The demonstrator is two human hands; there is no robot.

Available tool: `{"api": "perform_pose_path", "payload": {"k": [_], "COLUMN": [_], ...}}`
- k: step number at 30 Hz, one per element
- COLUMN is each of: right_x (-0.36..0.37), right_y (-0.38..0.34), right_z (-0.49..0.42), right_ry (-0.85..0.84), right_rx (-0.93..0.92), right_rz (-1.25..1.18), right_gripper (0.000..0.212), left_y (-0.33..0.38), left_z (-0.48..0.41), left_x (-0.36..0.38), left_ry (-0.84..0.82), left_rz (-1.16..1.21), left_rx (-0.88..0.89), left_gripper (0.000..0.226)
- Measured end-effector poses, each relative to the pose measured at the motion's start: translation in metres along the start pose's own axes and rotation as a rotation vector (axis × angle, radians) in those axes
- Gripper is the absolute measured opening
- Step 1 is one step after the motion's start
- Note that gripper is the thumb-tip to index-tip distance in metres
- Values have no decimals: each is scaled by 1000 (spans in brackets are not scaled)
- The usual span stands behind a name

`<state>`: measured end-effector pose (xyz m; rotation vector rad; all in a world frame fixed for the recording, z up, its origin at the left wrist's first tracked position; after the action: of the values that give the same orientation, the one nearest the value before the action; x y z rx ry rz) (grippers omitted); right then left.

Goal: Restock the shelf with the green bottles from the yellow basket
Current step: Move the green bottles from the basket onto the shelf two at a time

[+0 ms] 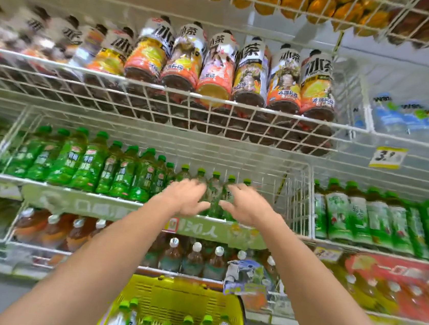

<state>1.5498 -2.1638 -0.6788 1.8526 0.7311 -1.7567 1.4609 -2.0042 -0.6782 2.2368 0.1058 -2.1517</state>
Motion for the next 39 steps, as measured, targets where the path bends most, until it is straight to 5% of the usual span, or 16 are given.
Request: {"api": "perform_pose_path", "payload": {"k": [17,39], "right_x": [61,350], "right_y": [-165,-64], "right_z": [14,61], "right_ry": [-21,-622], "right_rx": [-326,115], "right_rz": [-111,-199], "right_gripper": [66,73], "left_y": [-114,-104], "left_z": [125,97], "left_x": [57,327], "left_ry": [-38,-527], "left_rz": [36,261], "left_rx": [-229,-180], "left_gripper": [62,62]}}
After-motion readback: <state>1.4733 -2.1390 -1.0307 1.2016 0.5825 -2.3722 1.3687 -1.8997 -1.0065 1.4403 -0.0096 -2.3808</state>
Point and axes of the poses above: each hand's wrist, its own z-axis away from the middle knuckle, its own x-axis out of the palm, y = z × x, the point moved 3 cm from there along -z, towards the middle knuckle, and after that the axes turned 2 degrees about -y, right-handed, at the moved point
